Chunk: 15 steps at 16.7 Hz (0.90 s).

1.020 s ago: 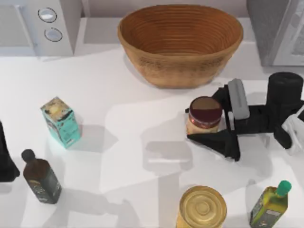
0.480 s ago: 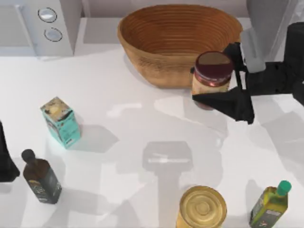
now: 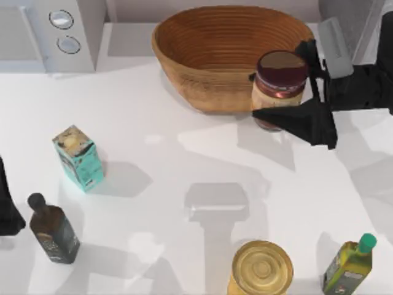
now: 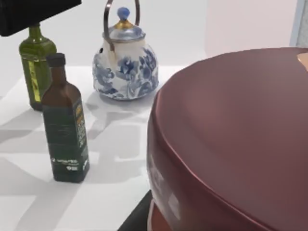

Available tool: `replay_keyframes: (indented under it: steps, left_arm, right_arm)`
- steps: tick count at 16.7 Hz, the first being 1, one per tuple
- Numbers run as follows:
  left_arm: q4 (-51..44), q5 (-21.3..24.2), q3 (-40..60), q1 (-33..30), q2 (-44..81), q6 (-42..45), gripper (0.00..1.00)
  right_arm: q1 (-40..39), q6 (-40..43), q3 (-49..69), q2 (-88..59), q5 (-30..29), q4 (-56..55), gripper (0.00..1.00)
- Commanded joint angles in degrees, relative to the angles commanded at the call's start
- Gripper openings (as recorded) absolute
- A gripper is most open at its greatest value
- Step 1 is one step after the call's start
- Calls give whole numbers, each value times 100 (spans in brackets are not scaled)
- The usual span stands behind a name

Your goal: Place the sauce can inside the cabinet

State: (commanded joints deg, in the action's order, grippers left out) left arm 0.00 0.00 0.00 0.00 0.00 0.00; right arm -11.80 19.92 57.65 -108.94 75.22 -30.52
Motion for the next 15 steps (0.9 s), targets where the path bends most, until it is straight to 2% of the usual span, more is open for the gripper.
replay_keyframes:
  steps: [3, 7, 10, 15]
  left_arm:
    - [0, 0, 0, 0, 0, 0, 100]
    - [0, 0, 0, 0, 0, 0, 100]
    - [0, 0, 0, 0, 0, 0, 100]
    - [0, 0, 0, 0, 0, 0, 100]
  right_arm:
    - [26, -36, -81, 176, -126, 37, 0]
    - [161, -261, -606, 1256, -854, 305, 0]
    - [313, -532, -1285, 2600, -1743, 670, 0]
    - [618, -1064, -2759, 5404, -3620, 1475, 0]
